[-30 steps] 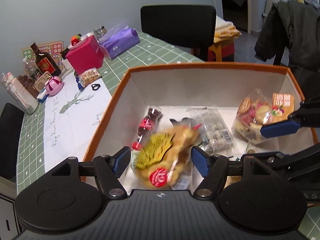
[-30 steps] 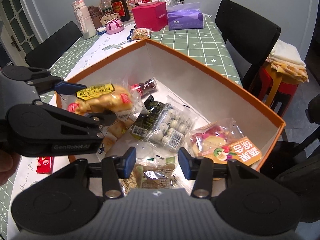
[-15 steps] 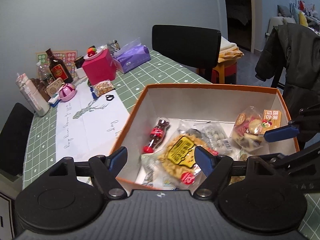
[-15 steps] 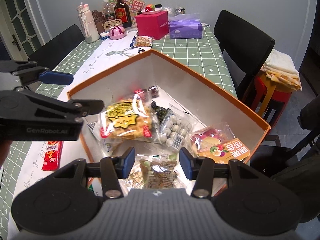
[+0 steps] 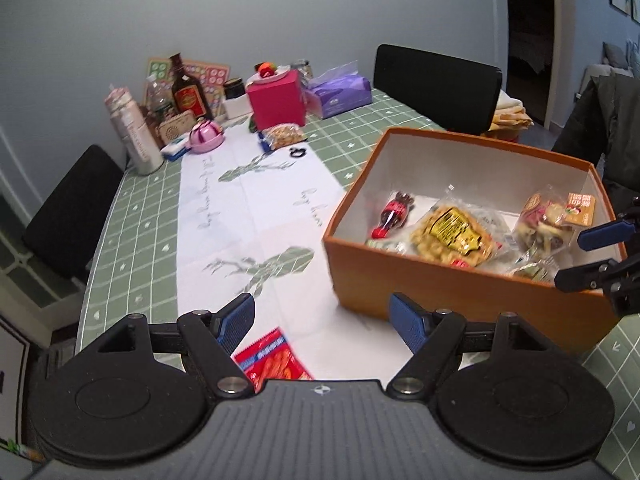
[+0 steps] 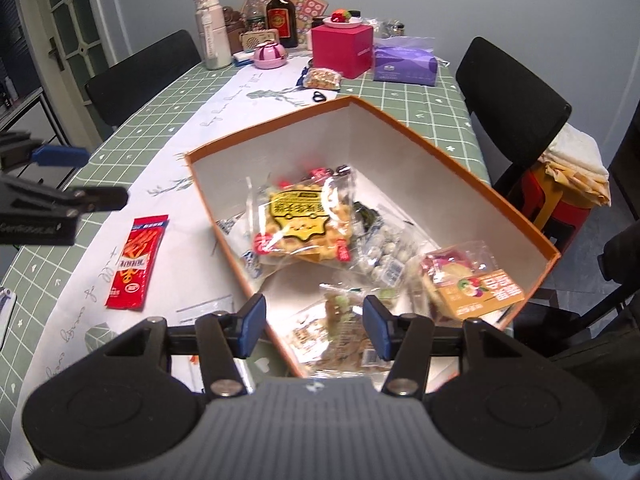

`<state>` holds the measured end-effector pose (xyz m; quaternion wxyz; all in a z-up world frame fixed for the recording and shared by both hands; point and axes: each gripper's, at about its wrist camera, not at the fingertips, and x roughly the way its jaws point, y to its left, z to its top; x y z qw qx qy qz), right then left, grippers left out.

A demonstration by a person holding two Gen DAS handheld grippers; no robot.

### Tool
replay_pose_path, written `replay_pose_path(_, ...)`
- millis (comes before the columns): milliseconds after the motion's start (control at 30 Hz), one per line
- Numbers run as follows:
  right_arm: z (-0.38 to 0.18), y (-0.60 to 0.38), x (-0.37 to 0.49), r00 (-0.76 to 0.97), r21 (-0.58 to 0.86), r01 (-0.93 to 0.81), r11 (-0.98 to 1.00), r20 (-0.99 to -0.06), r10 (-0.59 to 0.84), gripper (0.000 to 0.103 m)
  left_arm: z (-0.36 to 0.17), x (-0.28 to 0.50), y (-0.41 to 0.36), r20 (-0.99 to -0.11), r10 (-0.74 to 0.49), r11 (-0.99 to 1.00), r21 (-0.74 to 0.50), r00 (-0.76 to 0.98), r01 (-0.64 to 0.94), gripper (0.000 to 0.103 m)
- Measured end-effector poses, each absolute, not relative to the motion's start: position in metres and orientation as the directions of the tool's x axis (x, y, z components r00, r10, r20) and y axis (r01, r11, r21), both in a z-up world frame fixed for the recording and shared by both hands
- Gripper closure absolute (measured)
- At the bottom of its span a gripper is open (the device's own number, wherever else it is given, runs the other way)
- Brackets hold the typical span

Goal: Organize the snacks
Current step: 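Move the left tool to the red snack bag while the right tool approaches the white breadstick pack, then grasp the red snack bag with the left tool while the right tool grasps the white breadstick pack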

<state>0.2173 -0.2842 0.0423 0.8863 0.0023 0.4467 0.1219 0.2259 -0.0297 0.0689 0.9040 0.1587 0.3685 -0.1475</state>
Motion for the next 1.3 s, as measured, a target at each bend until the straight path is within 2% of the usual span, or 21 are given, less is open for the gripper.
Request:
replay_pose_path(367, 0.032, -0.252, 0.204, 0.567, 0.123, -0.283, 0.951, -0.778, 0.270, 0.049, 0.042, 0.194, 0.039, -0.727, -0.136, 0.967, 0.048, 0.673, 0.248, 0.013)
replay_pose_path(400, 0.030, -0.247, 0.201, 0.573, 0.111, -0.291, 0.950, -0.775, 0.265, 0.044, 0.037, 0.191, 0.043, -0.730, -0.134, 0.971, 0.039, 0.671, 0.237, 0.013)
replay_pose_path(433, 0.028, -0.241, 0.197, 0.589, 0.082, -0.304, 0.949, -0.767, 0.255, 0.039, 0.033, 0.189, 0.045, -0.733, -0.130, 0.973, 0.034, 0.668, 0.227, 0.013)
replay_pose_path(567, 0.020, -0.218, 0.176, 0.681, -0.101, -0.325, 0.940, -0.715, 0.159, 0.038, 0.014, 0.181, 0.053, -0.747, -0.111, 0.980, 0.027, 0.655, 0.197, 0.013)
replay_pose_path(700, 0.014, -0.206, 0.155, 0.762, -0.203, -0.330, 0.922, -0.633, 0.133, 0.037, -0.002, 0.177, 0.054, -0.757, -0.095, 0.984, 0.026, 0.646, 0.176, 0.013)
replay_pose_path(867, 0.003, -0.192, 0.135, 0.756, -0.175, -0.393, 0.903, -0.621, 0.208, 0.039, -0.019, 0.185, 0.053, -0.774, -0.087, 0.989, 0.006, 0.627, 0.145, 0.013)
replay_pose_path(933, -0.008, -0.187, 0.133, 0.738, -0.167, -0.408, 0.898, -0.639, 0.216, 0.039, -0.022, 0.192, 0.049, -0.774, -0.073, 0.991, 0.012, 0.629, 0.130, 0.013)
replay_pose_path(1167, -0.044, -0.195, 0.153, 0.617, 0.001, -0.435, 0.901, -0.728, 0.298, 0.039, -0.029, 0.209, 0.037, -0.783, -0.052, 0.994, 0.020, 0.620, 0.109, 0.013)
replay_pose_path(1300, -0.053, -0.194, 0.163, 0.589, 0.022, -0.440, 0.898, -0.747, 0.308, 0.039, -0.034, 0.215, 0.034, -0.790, -0.045, 0.995, 0.018, 0.611, 0.097, 0.013)
